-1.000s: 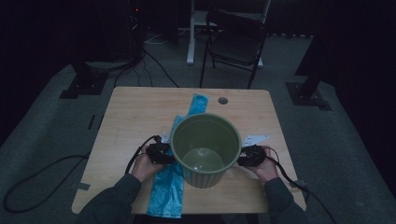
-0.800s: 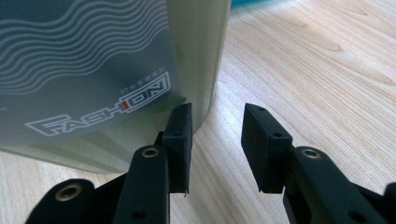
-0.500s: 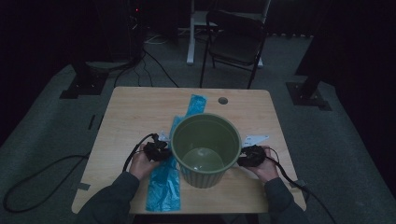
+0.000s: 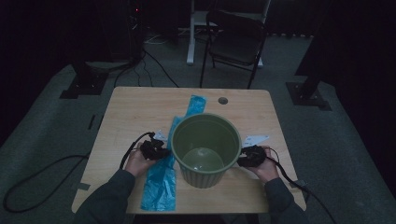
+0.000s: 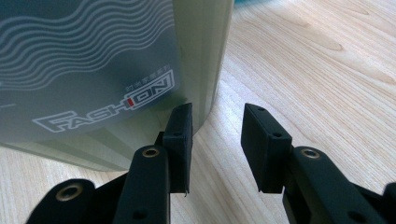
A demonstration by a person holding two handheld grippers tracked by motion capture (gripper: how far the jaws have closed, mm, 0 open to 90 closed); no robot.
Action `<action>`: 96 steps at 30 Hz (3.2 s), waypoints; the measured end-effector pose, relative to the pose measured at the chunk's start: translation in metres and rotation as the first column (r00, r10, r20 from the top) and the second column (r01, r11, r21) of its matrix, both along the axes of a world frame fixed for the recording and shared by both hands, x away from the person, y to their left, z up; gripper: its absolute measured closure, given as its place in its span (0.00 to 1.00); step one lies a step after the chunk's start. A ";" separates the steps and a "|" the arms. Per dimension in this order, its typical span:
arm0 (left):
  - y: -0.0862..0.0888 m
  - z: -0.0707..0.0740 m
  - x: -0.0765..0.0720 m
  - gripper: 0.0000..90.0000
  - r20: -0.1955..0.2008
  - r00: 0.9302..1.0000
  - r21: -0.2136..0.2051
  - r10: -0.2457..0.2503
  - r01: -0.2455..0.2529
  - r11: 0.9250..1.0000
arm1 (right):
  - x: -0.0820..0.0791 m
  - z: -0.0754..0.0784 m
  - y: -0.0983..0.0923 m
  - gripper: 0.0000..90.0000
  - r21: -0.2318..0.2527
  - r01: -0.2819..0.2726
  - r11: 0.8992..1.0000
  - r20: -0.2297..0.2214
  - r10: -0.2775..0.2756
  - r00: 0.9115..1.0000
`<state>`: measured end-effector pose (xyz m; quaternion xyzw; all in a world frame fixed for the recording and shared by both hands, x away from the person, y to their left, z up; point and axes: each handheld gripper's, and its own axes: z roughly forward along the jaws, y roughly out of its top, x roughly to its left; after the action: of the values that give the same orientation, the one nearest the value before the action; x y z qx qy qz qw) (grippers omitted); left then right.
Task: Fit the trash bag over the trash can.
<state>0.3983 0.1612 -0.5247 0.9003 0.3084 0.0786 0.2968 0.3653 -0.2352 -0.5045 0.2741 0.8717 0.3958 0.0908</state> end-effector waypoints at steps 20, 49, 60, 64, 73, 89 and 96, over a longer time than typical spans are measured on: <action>0.025 0.044 0.007 0.98 0.108 0.994 -0.078 0.003 0.006 0.997 | 0.000 0.001 0.000 0.71 -0.001 -0.006 1.000 -0.004 0.006 1.000; 0.037 0.116 0.010 0.98 0.229 0.972 -0.181 -0.046 0.089 0.979 | 0.000 0.000 0.000 0.73 -0.001 -0.015 1.000 -0.012 0.015 1.000; 0.036 0.141 0.005 0.98 0.261 0.963 -0.219 -0.064 0.123 0.968 | 0.000 0.000 0.000 0.74 -0.001 -0.020 1.000 -0.015 0.020 1.000; 0.035 0.149 0.004 0.98 0.269 0.960 -0.229 -0.078 0.142 0.963 | 0.000 0.000 0.000 0.75 -0.003 -0.022 1.000 -0.015 0.022 1.000; 0.029 0.167 0.001 0.98 0.291 0.949 -0.234 -0.119 0.191 0.953 | 0.000 0.000 0.000 0.76 -0.002 -0.025 1.000 -0.018 0.025 1.000; 0.009 0.201 -0.006 0.98 0.334 0.921 -0.267 -0.200 0.296 0.917 | -0.001 -0.001 0.003 0.76 0.003 -0.044 0.999 -0.032 0.044 0.999; -0.005 0.212 -0.009 0.98 0.353 0.907 -0.265 -0.231 0.334 0.905 | -0.002 -0.001 0.010 0.75 -0.003 -0.062 0.998 -0.032 0.062 0.998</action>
<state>0.3896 0.1558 -0.3125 0.8518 0.1306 0.1250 0.4916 0.3628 -0.2249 -0.5055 0.2531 0.8819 0.3923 0.0652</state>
